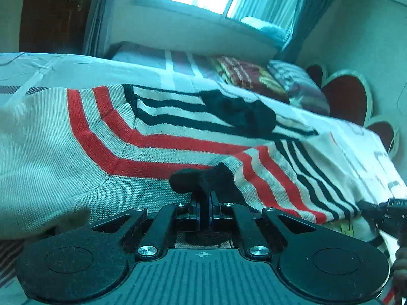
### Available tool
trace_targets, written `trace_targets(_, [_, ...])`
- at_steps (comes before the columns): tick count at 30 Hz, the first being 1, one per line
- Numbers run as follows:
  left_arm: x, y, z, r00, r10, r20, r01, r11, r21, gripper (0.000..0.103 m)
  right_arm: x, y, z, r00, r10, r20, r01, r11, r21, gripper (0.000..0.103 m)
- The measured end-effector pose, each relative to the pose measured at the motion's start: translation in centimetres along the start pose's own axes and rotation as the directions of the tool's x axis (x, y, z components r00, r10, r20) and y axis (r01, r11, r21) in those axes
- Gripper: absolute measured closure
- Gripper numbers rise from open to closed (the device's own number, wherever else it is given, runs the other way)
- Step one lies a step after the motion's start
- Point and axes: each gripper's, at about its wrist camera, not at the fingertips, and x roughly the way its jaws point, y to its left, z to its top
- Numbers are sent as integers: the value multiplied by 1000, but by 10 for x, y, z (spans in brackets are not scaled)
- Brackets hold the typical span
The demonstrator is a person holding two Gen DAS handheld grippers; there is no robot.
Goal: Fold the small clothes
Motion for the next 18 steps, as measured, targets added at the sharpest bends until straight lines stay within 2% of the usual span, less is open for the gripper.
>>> trace_targets(3, [-4, 2, 2, 1000, -5, -5, 5, 1000, 5, 96, -3, 0, 0, 1000, 7, 1, -7, 1000, -5, 96])
trace_targets(4, [-8, 3, 2, 1000, 9, 1, -9, 1000, 7, 79, -5, 0, 2, 1000, 21, -14, -21, 1000, 1, 91])
trace_targets(5, [-14, 3, 2, 999, 46, 16, -46, 999, 19, 66, -10, 2, 4, 999, 36, -30, -36, 999, -5, 81])
trace_targets(6, [-22, 2, 2, 995, 95, 41, -96, 995, 29, 38, -24, 2, 4, 998, 58, -26, -58, 998, -36, 73])
trace_targets(7, [-33, 2, 2, 989, 126, 79, -130, 991, 40, 36, -36, 8, 6, 998, 67, 6, -67, 993, -98, 73])
trace_targets(10, [-48, -12, 12, 987, 75, 143, -88, 992, 87, 36, -51, 29, 16, 995, 68, 77, -44, 958, -282, 75])
trace_targets(12, [-39, -36, 19, 991, -1, 136, -21, 987, 160, 36, -34, 36, 24, 996, 68, 55, -47, 945, -325, 75])
trace_targets(15, [-10, -70, 21, 994, -39, 100, 13, 968, 250, 36, 2, 46, 30, 998, 68, 5, -60, 922, -382, 77])
trace_targets(17, [13, -75, 16, 998, 6, 62, -23, 960, 278, 36, 27, 49, 30, 999, 12, -43, -29, 899, -438, 82])
trace_targets(18, [26, -72, 14, 996, 86, 17, -87, 956, 280, 36, 34, 46, 30, 998, -21, -52, -5, 893, -451, 96])
